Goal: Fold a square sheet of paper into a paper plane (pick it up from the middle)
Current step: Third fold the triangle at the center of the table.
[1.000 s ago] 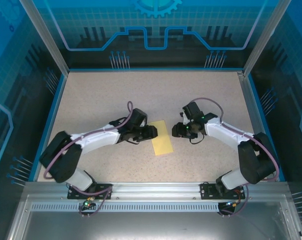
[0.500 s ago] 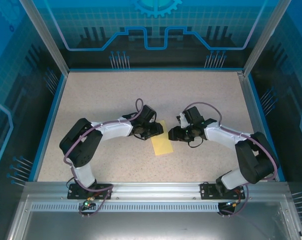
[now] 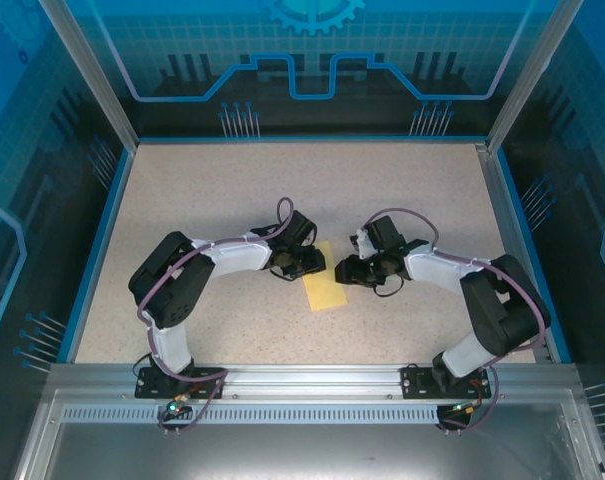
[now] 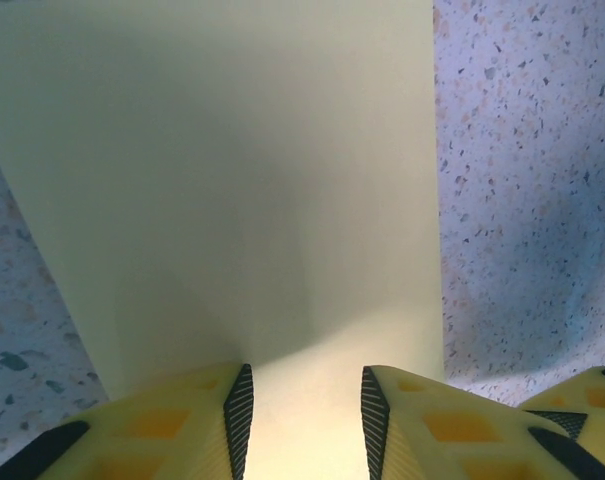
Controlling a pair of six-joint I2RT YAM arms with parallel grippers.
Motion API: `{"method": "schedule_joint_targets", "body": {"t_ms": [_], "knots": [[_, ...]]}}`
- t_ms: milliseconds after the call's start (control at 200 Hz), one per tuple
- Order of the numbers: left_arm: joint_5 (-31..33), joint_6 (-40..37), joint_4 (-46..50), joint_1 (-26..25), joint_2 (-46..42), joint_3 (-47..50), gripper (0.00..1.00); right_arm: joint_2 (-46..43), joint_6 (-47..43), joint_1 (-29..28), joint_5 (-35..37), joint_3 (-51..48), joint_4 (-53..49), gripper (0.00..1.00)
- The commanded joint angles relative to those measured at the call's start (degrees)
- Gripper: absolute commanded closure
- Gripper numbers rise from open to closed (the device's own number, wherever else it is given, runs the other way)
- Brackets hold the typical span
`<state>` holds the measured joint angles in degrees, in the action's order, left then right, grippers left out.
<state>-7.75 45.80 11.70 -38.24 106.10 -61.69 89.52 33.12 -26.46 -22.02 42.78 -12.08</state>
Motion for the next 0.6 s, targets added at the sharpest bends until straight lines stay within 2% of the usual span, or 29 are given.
{"method": "schedule_joint_targets", "body": {"t_ms": [0, 230, 375, 595], "knots": [[0.1, -2.8, 0.8, 0.2, 1.5, -1.8, 0.63, 1.7, 0.8, 0.7, -2.2, -1.4, 1.0, 0.57], [-0.3, -4.5, 0.5, 0.2, 2.5, -2.7, 0.63, 1.6, 1.8, 0.6, -2.2, -3.6, 1.9, 0.56], [0.0, -4.7, 0.0, 0.2, -0.9, -1.5, 0.61, 1.6, 2.8, 0.3, -4.8, -4.8, 4.4, 0.56], [7.0, -4.0, 3.4, 0.3, -7.7, 1.4, 0.57, 1.1, 4.4, -0.2, -5.7, -6.0, 6.1, 0.6]]}}
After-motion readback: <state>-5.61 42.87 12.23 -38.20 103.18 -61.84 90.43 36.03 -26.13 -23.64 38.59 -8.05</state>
